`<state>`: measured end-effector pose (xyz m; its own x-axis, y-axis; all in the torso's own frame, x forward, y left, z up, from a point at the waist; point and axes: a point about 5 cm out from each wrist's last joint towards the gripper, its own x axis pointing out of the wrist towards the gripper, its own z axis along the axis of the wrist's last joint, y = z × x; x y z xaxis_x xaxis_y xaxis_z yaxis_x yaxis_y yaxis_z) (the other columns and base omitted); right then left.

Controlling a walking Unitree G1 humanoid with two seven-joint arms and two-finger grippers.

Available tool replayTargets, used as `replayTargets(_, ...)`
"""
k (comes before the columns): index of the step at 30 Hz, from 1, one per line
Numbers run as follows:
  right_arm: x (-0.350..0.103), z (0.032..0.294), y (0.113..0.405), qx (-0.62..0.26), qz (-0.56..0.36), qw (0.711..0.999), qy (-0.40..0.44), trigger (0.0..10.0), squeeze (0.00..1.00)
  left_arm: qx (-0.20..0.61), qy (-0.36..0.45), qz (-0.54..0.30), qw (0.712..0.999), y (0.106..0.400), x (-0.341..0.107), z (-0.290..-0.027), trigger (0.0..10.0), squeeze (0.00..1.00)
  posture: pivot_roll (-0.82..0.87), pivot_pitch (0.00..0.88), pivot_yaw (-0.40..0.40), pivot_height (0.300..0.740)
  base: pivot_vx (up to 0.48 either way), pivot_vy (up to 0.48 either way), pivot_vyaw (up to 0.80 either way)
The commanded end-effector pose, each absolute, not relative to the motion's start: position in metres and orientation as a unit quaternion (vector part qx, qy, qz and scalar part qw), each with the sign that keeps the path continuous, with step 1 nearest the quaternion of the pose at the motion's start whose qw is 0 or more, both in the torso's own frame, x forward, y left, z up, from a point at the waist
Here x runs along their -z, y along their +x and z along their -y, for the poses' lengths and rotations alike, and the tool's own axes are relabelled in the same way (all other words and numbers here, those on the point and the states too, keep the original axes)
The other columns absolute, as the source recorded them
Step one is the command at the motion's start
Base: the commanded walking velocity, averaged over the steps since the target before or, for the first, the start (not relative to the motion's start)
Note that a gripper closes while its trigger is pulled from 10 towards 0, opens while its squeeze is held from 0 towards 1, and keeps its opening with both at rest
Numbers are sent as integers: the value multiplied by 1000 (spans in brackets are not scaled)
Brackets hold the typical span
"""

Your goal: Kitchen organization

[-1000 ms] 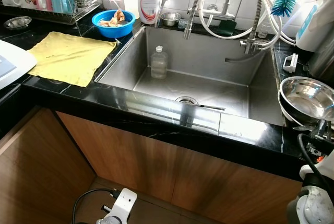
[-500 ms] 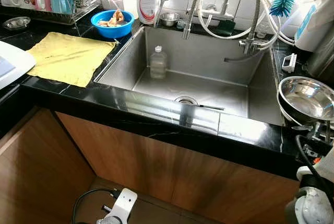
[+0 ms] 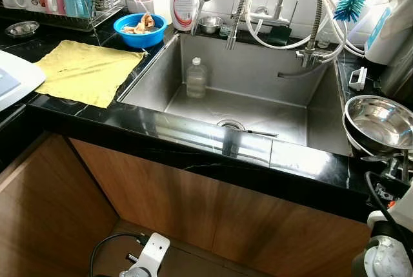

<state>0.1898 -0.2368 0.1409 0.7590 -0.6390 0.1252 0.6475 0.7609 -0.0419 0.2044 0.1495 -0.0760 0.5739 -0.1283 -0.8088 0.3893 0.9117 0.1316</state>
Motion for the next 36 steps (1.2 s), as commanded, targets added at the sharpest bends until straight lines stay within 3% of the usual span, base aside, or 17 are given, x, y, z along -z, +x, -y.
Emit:
replayTargets(1, -135, 236, 187, 354, 38, 934, -28, 10000, 0, 151, 150, -441, 872, 203, 77, -150, 10000, 0, 10, 22, -41, 740, 0, 0, 0)
replayTargets(15, -127, 232, 193, 334, 14, 942, -22, 10000, 0, 148, 148, -441, 873, 203, 77, -150, 10000, 0, 14, 36, -45, 740, 0, 0, 0)
replayTargets(16, -127, 232, 193, 332, 16, 943, -22, 4824, 0, 148, 148, -441, 873, 203, 77, -150, 10000, 0, 14, 36, -45, 740, 0, 0, 0)
replayTargets(17, -127, 232, 193, 332, 16, 943, -22, 4824, 0, 148, 148, -441, 873, 203, 77, -150, 10000, 0, 14, 36, -45, 740, 0, 0, 0)
replayTargets(18, -128, 232, 193, 332, 17, 943, -23, 0, 0, 148, 148, -441, 873, 203, 77, -150, 10000, 0, 14, 36, -45, 740, 0, 0, 0)
replayTargets(36, -139, 235, 196, 342, 36, 939, -24, 0, 0, 146, 146, -440, 874, 204, 76, -149, 10000, 0, 10, 44, -48, 740, 0, 0, 0)
